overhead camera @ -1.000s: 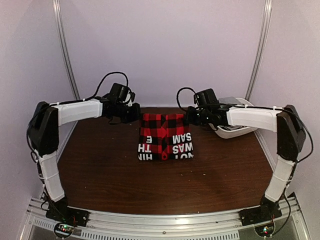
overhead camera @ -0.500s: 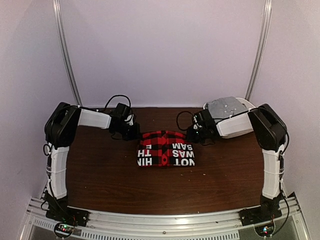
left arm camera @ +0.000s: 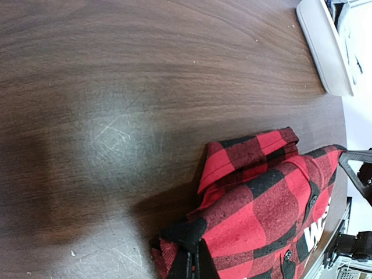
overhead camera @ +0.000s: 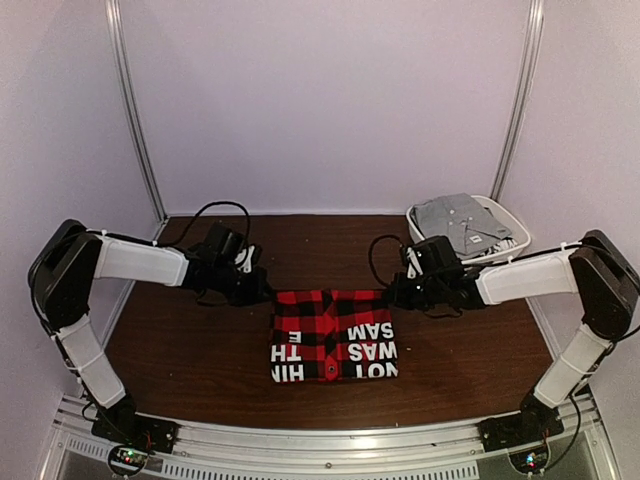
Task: Fold and stack the long sleeve shirts
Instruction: Move the square-folded shirt to the center of the board, then smooth out the square-folded shirt at the center of the board.
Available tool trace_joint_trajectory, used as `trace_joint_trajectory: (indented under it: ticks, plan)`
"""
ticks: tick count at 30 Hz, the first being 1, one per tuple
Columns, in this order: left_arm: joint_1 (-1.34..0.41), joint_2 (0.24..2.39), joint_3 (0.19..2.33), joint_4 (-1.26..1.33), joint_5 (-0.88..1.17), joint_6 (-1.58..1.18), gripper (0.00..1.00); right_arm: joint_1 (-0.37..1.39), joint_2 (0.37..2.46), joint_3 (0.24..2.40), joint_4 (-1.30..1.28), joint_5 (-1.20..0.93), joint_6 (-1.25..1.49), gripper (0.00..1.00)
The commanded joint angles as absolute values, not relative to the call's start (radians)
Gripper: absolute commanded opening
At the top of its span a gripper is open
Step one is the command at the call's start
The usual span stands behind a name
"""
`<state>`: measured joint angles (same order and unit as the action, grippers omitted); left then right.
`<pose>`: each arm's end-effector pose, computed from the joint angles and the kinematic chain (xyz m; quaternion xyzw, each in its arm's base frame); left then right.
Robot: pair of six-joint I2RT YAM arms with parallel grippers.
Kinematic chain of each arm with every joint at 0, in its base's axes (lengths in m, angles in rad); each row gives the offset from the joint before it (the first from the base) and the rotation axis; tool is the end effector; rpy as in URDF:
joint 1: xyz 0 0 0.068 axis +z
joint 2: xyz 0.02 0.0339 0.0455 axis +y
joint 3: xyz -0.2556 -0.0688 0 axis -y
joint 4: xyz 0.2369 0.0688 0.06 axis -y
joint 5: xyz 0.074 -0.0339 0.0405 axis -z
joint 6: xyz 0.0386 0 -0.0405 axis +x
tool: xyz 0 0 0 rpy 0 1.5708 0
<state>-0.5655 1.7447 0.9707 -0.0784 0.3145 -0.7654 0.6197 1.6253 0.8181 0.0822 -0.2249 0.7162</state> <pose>0.2878 -0.1968 0.1592 -0.0375 0.9255 -0.3297 0.1826 0.2593 0.1956 0.1651 -0.0023 0.9073 0.3329 0.2568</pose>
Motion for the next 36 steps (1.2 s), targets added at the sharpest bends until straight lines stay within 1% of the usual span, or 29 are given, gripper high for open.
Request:
trace_joint_trajectory:
  ticks: [1,3,4,5,6,8,10,11,12,15,16,19,23,26,33,36]
  plan:
    - [-0.544,1.756,0.982,-0.051,0.252,-0.762,0.00,0.601,1.615,0.809,0.079,-0.124,0.733,0.00]
    - [-0.536,1.779,1.003,-0.057,0.251,-0.761,0.00,0.590,1.625,0.816,0.082,-0.120,0.735,0.02]
    - [-0.534,1.788,1.018,-0.065,0.253,-0.758,0.00,0.582,1.632,0.823,0.080,-0.123,0.734,0.07]
    - [-0.533,1.794,1.032,-0.074,0.249,-0.753,0.04,0.577,1.637,0.833,0.071,-0.127,0.730,0.13]
    - [-0.532,1.796,1.045,-0.085,0.239,-0.749,0.15,0.574,1.638,0.844,0.063,-0.130,0.723,0.21]
    - [-0.531,1.789,1.064,-0.101,0.215,-0.739,0.42,0.576,1.623,0.864,0.036,-0.114,0.704,0.35]
    - [-0.531,1.776,1.082,-0.123,0.197,-0.730,0.56,0.587,1.597,0.882,0.010,-0.090,0.677,0.44]
    - [-0.531,1.765,1.088,-0.132,0.188,-0.725,0.60,0.599,1.584,0.896,-0.027,-0.069,0.663,0.46]
    - [-0.531,1.749,1.088,-0.139,0.180,-0.722,0.62,0.613,1.571,0.912,-0.056,-0.048,0.649,0.46]
    - [-0.547,1.699,1.080,-0.164,0.158,-0.717,0.62,0.678,1.556,0.946,-0.099,-0.019,0.619,0.46]
    - [-0.562,1.685,1.080,-0.172,0.155,-0.716,0.60,0.705,1.558,0.955,-0.107,-0.010,0.611,0.44]
    - [-0.644,1.667,1.084,-0.182,0.159,-0.733,0.48,0.779,1.588,0.988,-0.123,-0.005,0.600,0.36]
    - [-0.729,1.717,1.094,-0.146,0.196,-0.777,0.32,0.822,1.669,1.020,-0.105,-0.011,0.597,0.25]
    - [-0.756,1.786,1.127,-0.121,0.227,-0.793,0.22,0.822,1.738,1.049,-0.081,-0.029,0.589,0.22]
    - [-0.727,1.961,1.257,-0.122,0.209,-0.749,0.17,0.759,1.916,1.172,-0.106,-0.057,0.562,0.22]
    - [-0.708,2.023,1.319,-0.155,0.183,-0.720,0.17,0.732,1.951,1.189,-0.108,-0.078,0.576,0.25]
